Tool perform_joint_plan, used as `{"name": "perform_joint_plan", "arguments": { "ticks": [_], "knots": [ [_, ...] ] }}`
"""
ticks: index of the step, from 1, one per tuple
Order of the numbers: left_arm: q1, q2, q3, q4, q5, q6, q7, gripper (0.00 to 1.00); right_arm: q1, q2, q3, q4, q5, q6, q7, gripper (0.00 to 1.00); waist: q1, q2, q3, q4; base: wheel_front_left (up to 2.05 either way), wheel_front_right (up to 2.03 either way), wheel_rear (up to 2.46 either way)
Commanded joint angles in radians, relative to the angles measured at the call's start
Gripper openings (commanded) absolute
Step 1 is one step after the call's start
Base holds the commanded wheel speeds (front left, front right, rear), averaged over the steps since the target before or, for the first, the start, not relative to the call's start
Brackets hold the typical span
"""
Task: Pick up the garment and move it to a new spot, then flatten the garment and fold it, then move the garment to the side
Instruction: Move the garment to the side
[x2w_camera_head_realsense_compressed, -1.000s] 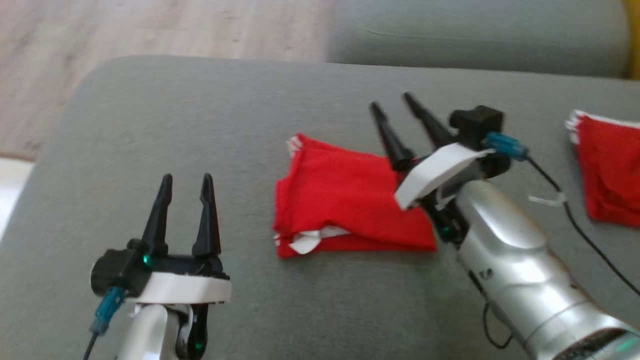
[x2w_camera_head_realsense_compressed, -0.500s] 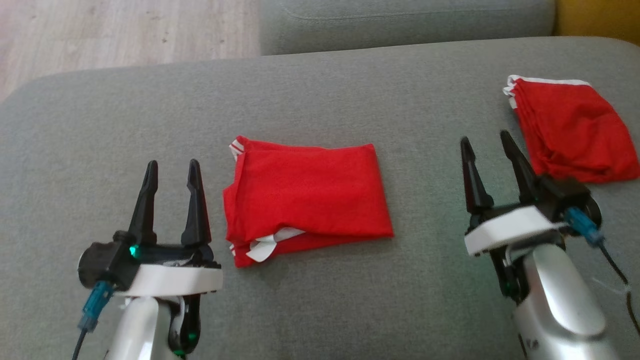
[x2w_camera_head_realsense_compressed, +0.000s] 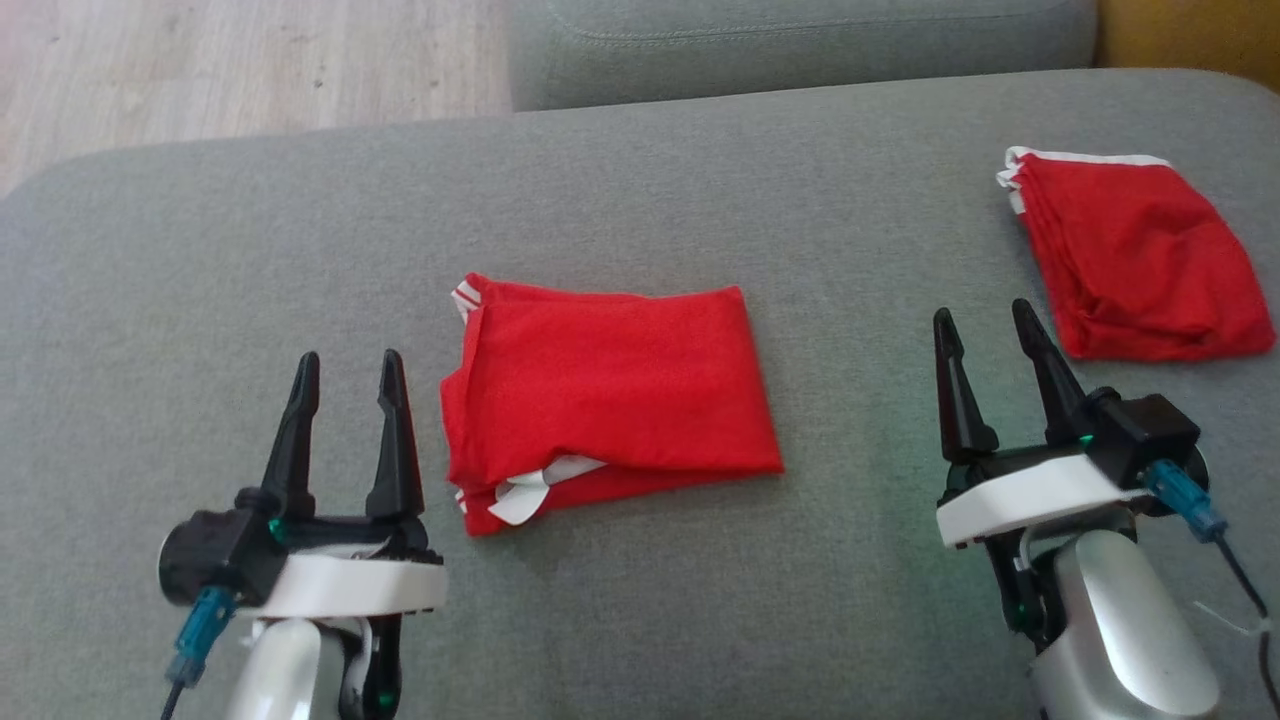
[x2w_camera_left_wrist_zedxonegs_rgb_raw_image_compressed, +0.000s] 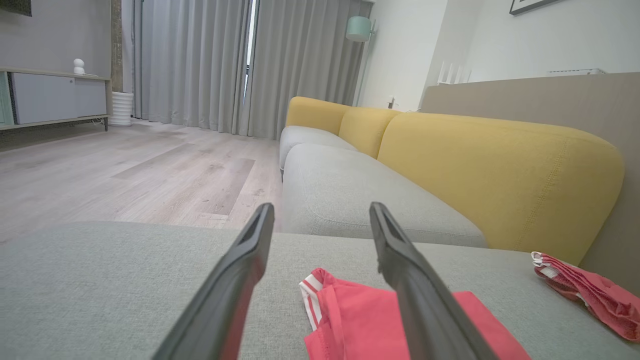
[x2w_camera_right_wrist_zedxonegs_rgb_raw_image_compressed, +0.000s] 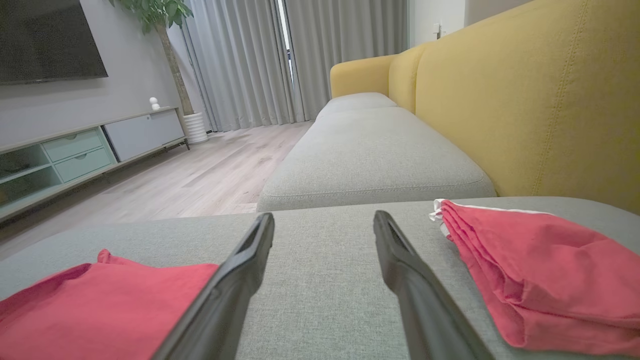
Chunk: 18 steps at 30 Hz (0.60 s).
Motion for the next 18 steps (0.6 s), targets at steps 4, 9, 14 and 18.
{"name": "perform_joint_plan", "arguments": {
  "ticks": [4, 9, 14, 18],
  "knots": [
    [-0.052, 0.004, 0.016, -0.038, -0.003, 0.000, -0.005, 1.00, -0.036, 0.007, 0.022, -0.027, -0.010, -0.001, -0.001, 1.00, 0.0000, 0.0000, 0.022, 0.028, 0.00, 0.00, 0.00],
    [-0.067, 0.004, -0.005, -0.035, -0.005, -0.003, -0.005, 1.00, -0.066, 0.008, 0.050, 0.006, -0.009, -0.001, 0.040, 1.00, 0.0000, 0.0000, 0.049, 0.058, 0.00, 0.00, 0.00],
    [-0.084, 0.004, -0.033, -0.024, -0.015, -0.005, -0.005, 1.00, -0.113, 0.008, 0.115, 0.082, 0.039, -0.001, 0.094, 1.00, 0.0000, 0.0000, 0.081, 0.102, 0.00, 0.00, 0.00],
    [-0.096, 0.004, -0.060, -0.019, -0.023, -0.004, -0.005, 1.00, -0.148, 0.008, 0.155, 0.167, 0.084, -0.001, 0.134, 1.00, 0.0000, 0.0000, 0.098, 0.140, 0.00, 0.00, 0.00]
  ]
}}
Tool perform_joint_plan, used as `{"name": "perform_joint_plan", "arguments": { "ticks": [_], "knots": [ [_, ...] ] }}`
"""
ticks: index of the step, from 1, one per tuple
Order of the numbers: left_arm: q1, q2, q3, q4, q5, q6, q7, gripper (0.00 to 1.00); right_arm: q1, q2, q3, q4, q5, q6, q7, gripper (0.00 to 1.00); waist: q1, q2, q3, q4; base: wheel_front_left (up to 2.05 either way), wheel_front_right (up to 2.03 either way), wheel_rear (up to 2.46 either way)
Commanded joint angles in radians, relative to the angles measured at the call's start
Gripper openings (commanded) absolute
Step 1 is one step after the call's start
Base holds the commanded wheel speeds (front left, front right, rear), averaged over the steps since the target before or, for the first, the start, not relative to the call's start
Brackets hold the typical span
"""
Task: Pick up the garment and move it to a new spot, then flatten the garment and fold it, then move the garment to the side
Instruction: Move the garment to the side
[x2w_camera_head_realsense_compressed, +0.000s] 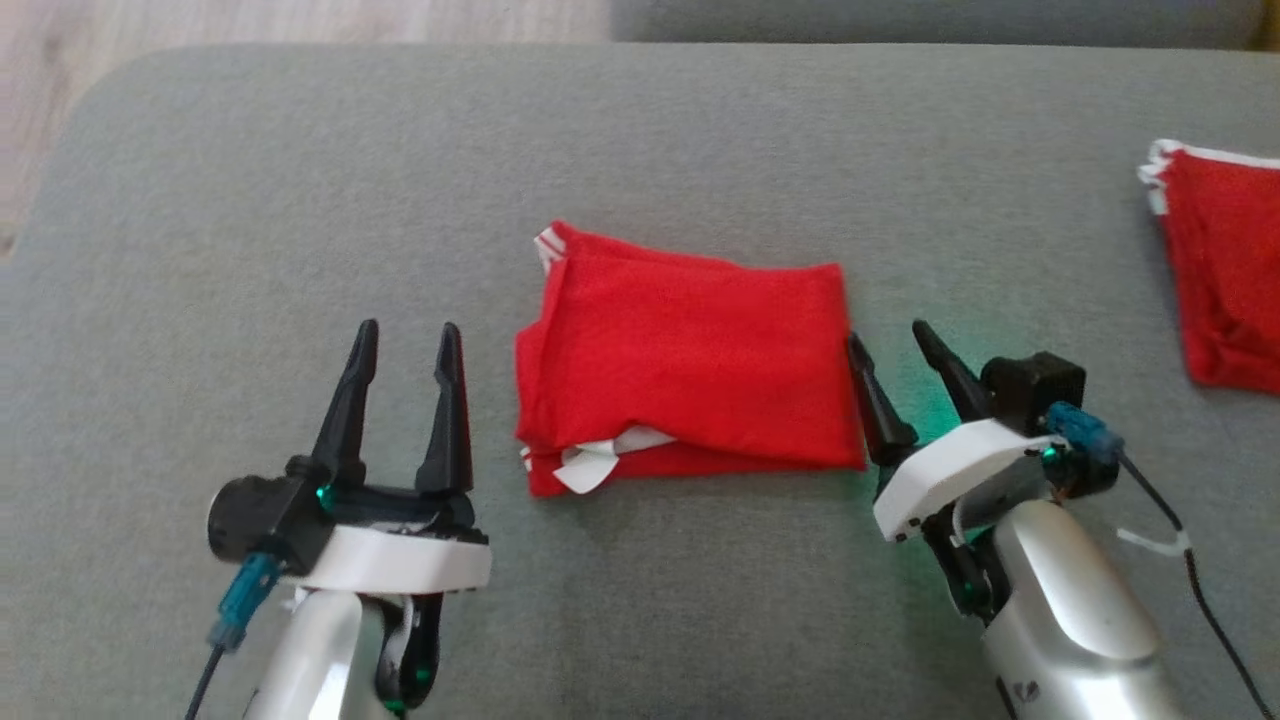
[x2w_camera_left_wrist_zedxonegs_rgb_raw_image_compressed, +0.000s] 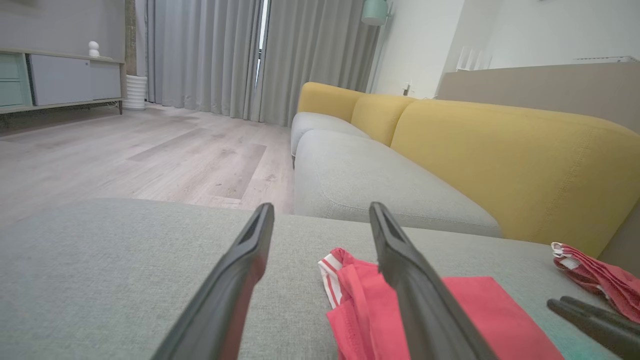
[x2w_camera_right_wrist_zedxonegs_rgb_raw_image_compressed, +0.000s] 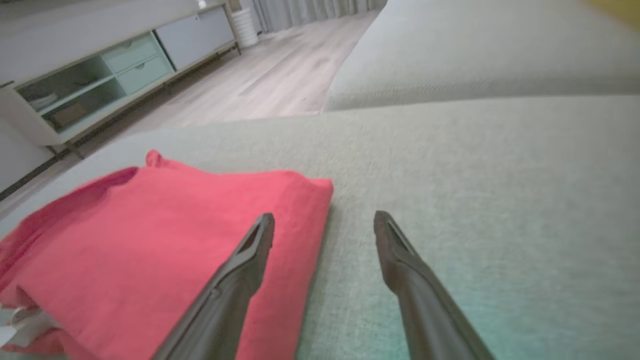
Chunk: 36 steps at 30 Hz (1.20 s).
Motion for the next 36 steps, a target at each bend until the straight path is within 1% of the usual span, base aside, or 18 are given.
{"name": "perform_joint_plan", "arguments": {
  "ticks": [1, 7, 12, 13, 14, 17, 22, 23, 25, 29, 30, 31, 32, 36],
  "knots": [
    [-0.046, 0.004, 0.018, -0.029, -0.006, -0.002, -0.005, 1.00, -0.036, 0.006, 0.030, 0.004, 0.016, -0.001, 0.011, 1.00, -0.0001, 0.0000, 0.017, 0.031, 0.00, 0.00, 0.00],
    [-0.059, 0.004, -0.005, -0.024, -0.016, 0.004, -0.005, 1.00, -0.069, 0.006, 0.070, 0.109, 0.050, -0.001, 0.036, 1.00, -0.0001, 0.0000, 0.032, 0.085, 0.00, 0.00, 0.00],
    [-0.057, 0.004, -0.009, -0.021, -0.018, 0.007, -0.005, 1.00, -0.078, 0.006, 0.098, 0.180, 0.056, -0.001, 0.055, 1.00, -0.0001, 0.0000, 0.034, 0.106, 0.00, 0.00, 0.00],
    [-0.055, 0.004, -0.008, -0.021, -0.017, 0.008, -0.005, 1.00, -0.081, 0.006, 0.105, 0.188, 0.053, -0.001, 0.055, 0.54, -0.0001, 0.0000, 0.034, 0.106, 0.00, 0.00, 0.00],
    [-0.054, 0.004, -0.006, -0.021, -0.016, 0.008, -0.005, 1.00, -0.084, 0.006, 0.114, 0.193, 0.050, -0.001, 0.050, 0.00, -0.0001, 0.0000, 0.033, 0.104, 0.00, 0.00, 0.00],
    [-0.050, 0.004, 0.004, -0.021, -0.013, 0.011, -0.005, 1.00, -0.104, 0.006, 0.127, 0.195, 0.025, -0.001, 0.017, 0.00, -0.0001, 0.0000, 0.027, 0.088, 0.00, 0.00, 0.00],
    [-0.051, 0.004, 0.012, -0.031, -0.008, 0.008, -0.005, 1.00, -0.141, 0.006, 0.116, 0.183, -0.039, -0.001, -0.036, 0.00, -0.0001, 0.0000, 0.011, 0.034, 0.00, 0.00, 0.00],
    [-0.053, 0.004, 0.012, -0.034, -0.007, 0.007, -0.005, 1.00, -0.150, 0.006, 0.114, 0.179, -0.067, -0.001, -0.044, 0.00, -0.0001, 0.0000, 0.008, 0.021, 0.00, 0.00, 0.00],
    [-0.055, 0.004, 0.013, -0.043, -0.005, 0.005, -0.005, 1.00, -0.169, 0.006, 0.108, 0.166, -0.166, -0.001, -0.058, 0.00, -0.0001, 0.0000, 0.000, -0.011, 0.00, 0.00, 0.00],
    [-0.056, 0.004, 0.015, -0.051, -0.001, 0.005, -0.005, 1.00, -0.191, 0.001, 0.086, 0.115, -0.316, -0.001, -0.052, 0.00, -0.0001, 0.0000, -0.003, -0.081, 0.00, 0.00, 0.00],
    [-0.060, 0.004, 0.012, -0.052, 0.005, 0.002, -0.005, 1.00, -0.202, -0.021, 0.086, 0.085, -0.355, -0.001, -0.036, 0.00, -0.0001, 0.0000, 0.002, -0.116, 0.00, 0.00, 0.00],
    [-0.063, 0.004, 0.010, -0.052, 0.008, 0.001, -0.005, 1.00, -0.208, -0.038, 0.088, 0.070, -0.363, -0.001, -0.026, 0.00, -0.0001, 0.0000, 0.005, -0.133, 0.00, 0.00, 0.00],
    [-0.063, 0.004, 0.010, -0.052, 0.008, 0.001, -0.005, 1.00, -0.208, -0.038, 0.088, 0.070, -0.363, -0.001, -0.026, 0.00, -0.0001, 0.0000, 0.005, -0.133, 0.00, 0.00, 0.00],
    [-0.077, 0.004, -0.004, -0.056, 0.014, -0.005, -0.005, 1.00, -0.237, -0.150, 0.120, 0.006, -0.367, -0.001, 0.011, 0.00, -0.0001, 0.0000, 0.023, -0.193, 0.00, 0.00, 0.00]
  ]
}}
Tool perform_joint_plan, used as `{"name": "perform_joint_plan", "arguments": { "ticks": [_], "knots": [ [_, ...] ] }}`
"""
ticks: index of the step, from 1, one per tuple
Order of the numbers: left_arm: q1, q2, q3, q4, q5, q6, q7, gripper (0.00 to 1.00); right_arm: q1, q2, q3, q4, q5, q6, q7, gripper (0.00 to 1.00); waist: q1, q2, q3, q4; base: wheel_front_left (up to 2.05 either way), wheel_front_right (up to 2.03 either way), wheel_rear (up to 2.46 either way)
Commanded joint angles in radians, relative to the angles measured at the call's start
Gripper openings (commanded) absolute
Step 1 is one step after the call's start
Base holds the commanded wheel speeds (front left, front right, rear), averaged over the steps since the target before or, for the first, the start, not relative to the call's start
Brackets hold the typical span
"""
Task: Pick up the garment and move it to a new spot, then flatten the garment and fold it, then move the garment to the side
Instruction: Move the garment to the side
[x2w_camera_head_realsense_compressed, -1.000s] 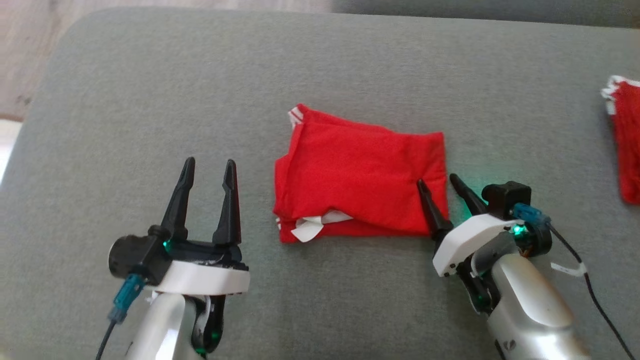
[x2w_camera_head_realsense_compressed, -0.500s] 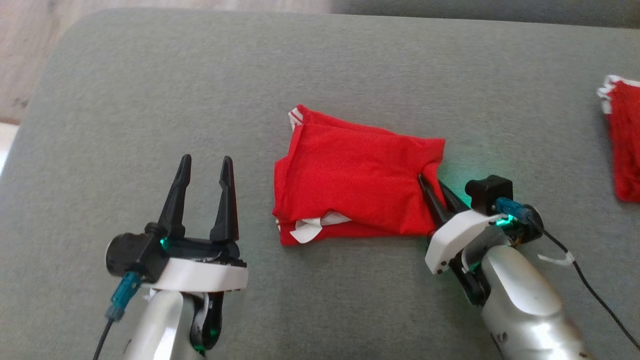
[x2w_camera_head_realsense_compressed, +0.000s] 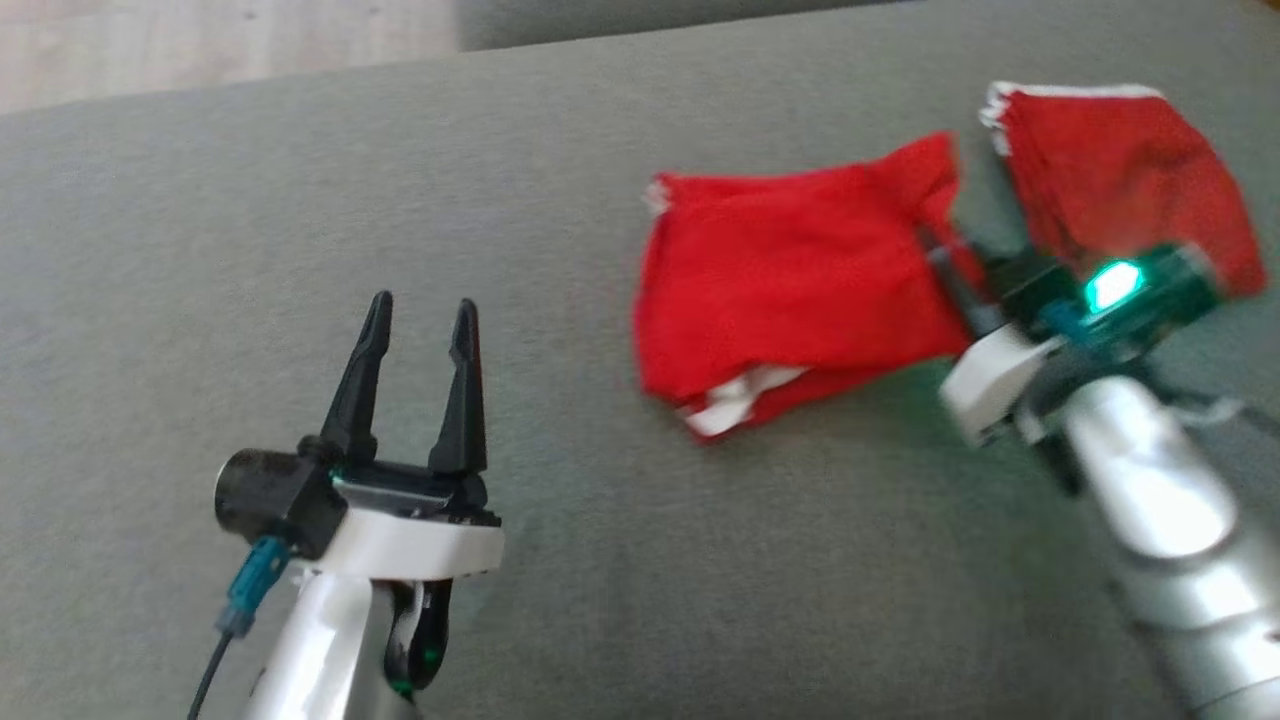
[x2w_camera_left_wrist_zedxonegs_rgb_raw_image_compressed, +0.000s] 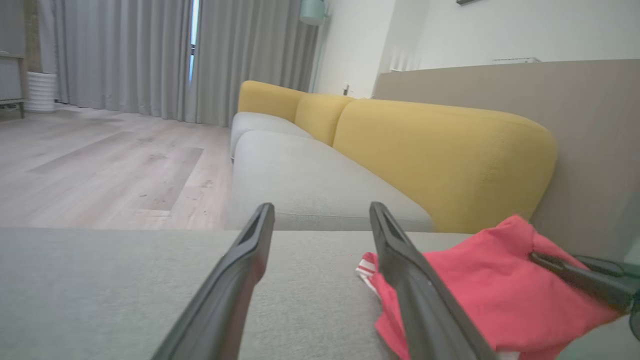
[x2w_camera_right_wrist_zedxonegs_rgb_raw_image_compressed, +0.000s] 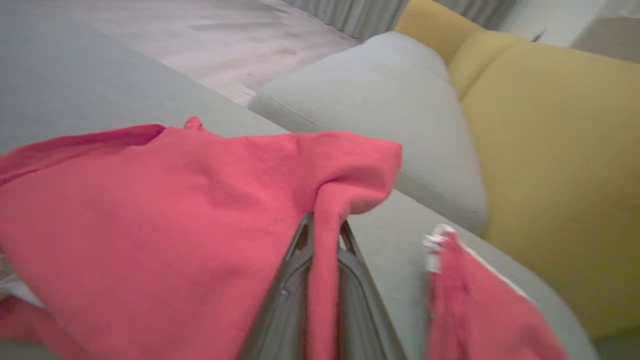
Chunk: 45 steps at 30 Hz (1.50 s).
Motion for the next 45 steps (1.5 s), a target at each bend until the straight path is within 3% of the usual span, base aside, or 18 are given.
{"name": "perform_joint_plan", "arguments": {
  "ticks": [1, 7, 13, 19, 31, 32, 33, 40, 45],
  "knots": [
    [-0.051, 0.004, 0.021, -0.035, 0.012, -0.006, -0.005, 1.00, -0.048, -0.021, 0.014, -0.045, 0.011, -0.001, 0.002, 0.00, 0.0000, 0.0000, 0.019, -0.041, 0.00, 0.00, 0.00],
    [-0.105, 0.004, 0.007, -0.042, 0.036, -0.017, -0.005, 1.00, -0.116, -0.242, 0.033, -0.094, 0.099, -0.001, 0.038, 0.00, 0.0000, 0.0000, 0.088, -0.094, 0.00, 0.00, 0.00],
    [-0.146, 0.004, -0.002, -0.046, 0.042, -0.025, -0.005, 1.00, -0.164, -0.366, -0.011, -0.037, 0.122, -0.001, 0.024, 0.00, 0.0000, 0.0000, 0.153, -0.088, 0.00, 0.00, 0.00],
    [-0.170, 0.004, -0.012, -0.037, 0.042, -0.032, -0.005, 1.00, -0.208, -0.417, -0.064, 0.048, 0.089, -0.001, 0.006, 0.00, 0.0000, 0.0000, 0.199, -0.062, 0.00, 0.00, 0.00],
    [-0.190, 0.004, -0.013, -0.031, 0.026, -0.036, -0.005, 1.00, -0.236, -0.401, -0.179, 0.184, 0.005, -0.001, 0.043, 0.00, 0.0000, 0.0000, 0.223, -0.023, 0.00, 0.00, 0.00],
    [-0.190, 0.004, -0.012, -0.030, 0.026, -0.036, -0.005, 1.00, -0.238, -0.397, -0.187, 0.192, 0.003, -0.001, 0.045, 0.31, 0.0000, 0.0000, 0.222, -0.022, 0.00, 0.00, 0.00],
    [-0.191, 0.004, -0.009, -0.028, 0.026, -0.036, -0.005, 1.00, -0.238, -0.389, -0.195, 0.200, 0.008, -0.001, 0.046, 1.00, 0.0000, 0.0000, 0.220, -0.023, 0.00, 0.00, 0.00],
    [-0.185, 0.004, 0.007, -0.022, 0.026, -0.037, -0.005, 1.00, -0.249, -0.347, -0.245, 0.201, 0.002, -0.001, 0.004, 1.00, 0.0000, 0.0000, 0.189, -0.034, 0.00, 0.00, 0.00],
    [-0.165, 0.004, 0.027, -0.018, 0.021, -0.038, -0.005, 1.00, -0.253, -0.243, -0.288, 0.143, 0.033, -0.001, -0.041, 1.00, 0.0000, 0.0000, 0.133, -0.046, 0.00, 0.00, 0.00]
  ]
}}
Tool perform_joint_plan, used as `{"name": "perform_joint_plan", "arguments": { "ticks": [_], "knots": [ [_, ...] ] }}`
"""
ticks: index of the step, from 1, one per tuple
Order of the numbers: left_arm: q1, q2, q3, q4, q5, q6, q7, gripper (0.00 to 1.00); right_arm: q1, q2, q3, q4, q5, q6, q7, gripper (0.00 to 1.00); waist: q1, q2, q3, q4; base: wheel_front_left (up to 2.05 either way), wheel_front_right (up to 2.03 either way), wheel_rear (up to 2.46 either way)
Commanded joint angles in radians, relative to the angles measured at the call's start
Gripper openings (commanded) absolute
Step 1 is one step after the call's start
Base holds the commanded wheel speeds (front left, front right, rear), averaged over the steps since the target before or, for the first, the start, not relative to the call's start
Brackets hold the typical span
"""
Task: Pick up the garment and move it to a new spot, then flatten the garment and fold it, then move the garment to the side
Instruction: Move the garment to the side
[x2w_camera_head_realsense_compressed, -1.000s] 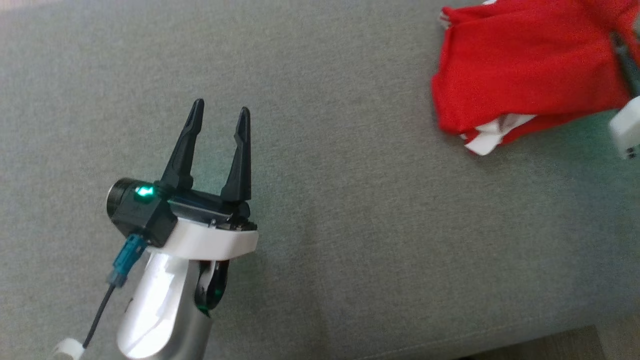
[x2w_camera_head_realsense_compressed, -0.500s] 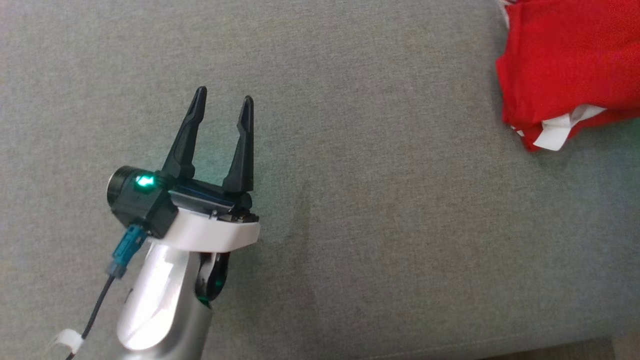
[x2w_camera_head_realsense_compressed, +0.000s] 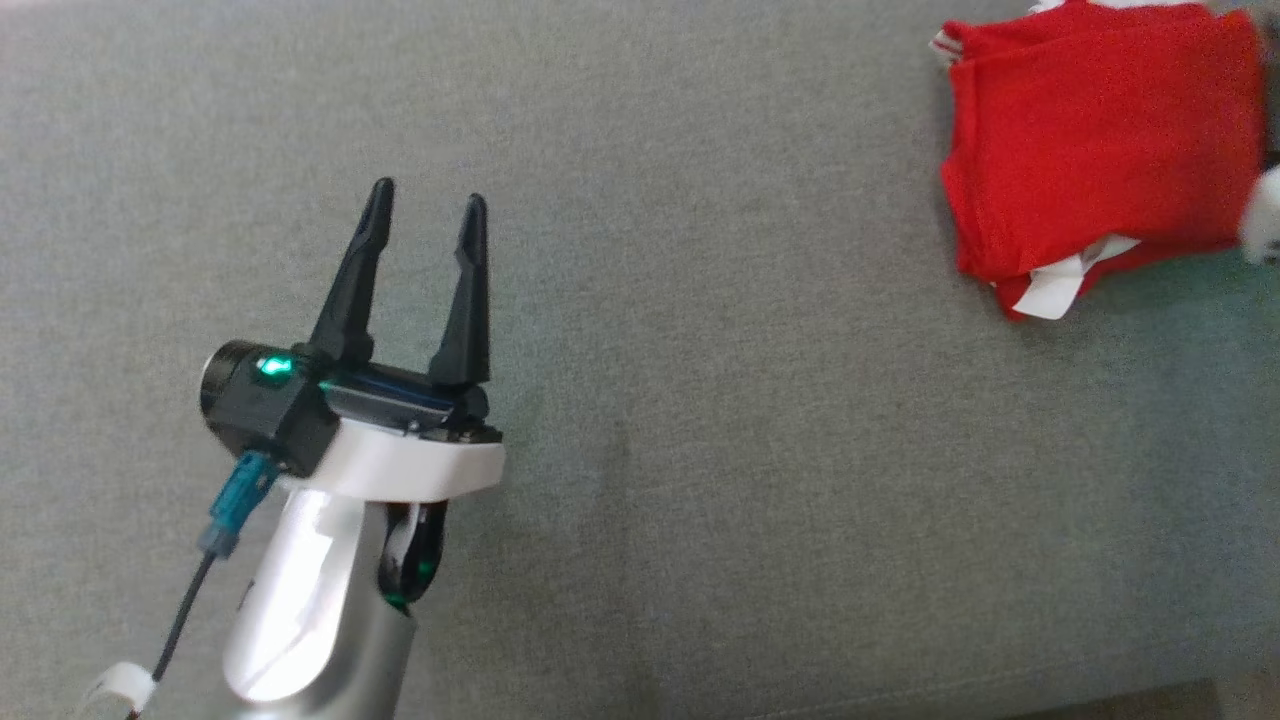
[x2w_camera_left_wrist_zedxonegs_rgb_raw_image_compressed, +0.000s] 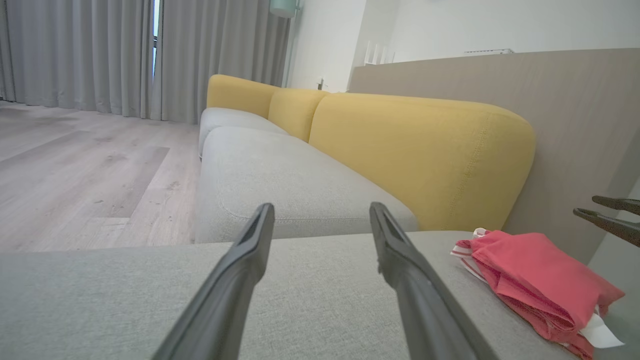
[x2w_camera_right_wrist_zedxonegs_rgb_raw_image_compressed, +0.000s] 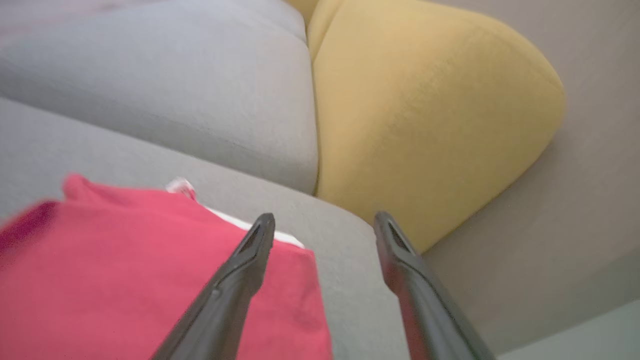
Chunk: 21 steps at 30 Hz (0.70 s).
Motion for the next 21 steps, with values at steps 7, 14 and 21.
{"name": "perform_joint_plan", "arguments": {
  "ticks": [7, 14, 21],
  "knots": [
    [0.039, 0.008, 0.055, -0.035, -0.022, 0.004, -0.005, 1.00, 0.064, 0.157, 0.000, -0.173, 0.095, -0.001, -0.049, 1.00, 0.0001, 0.0000, -0.104, -0.002, 0.00, 0.00, 0.00],
    [0.105, 0.008, 0.052, -0.024, -0.062, 0.004, -0.005, 1.00, 0.235, 0.322, -0.014, -0.307, 0.169, -0.001, -0.064, 1.00, 0.0001, 0.0000, -0.180, 0.025, 0.00, 0.00, 0.00],
    [0.172, 0.008, 0.048, -0.009, -0.060, 0.020, -0.005, 1.00, 0.431, 0.389, -0.016, -0.357, 0.184, -0.001, -0.103, 1.00, 0.0001, 0.0000, -0.225, 0.056, 0.00, 0.00, 0.00]
  ]
}}
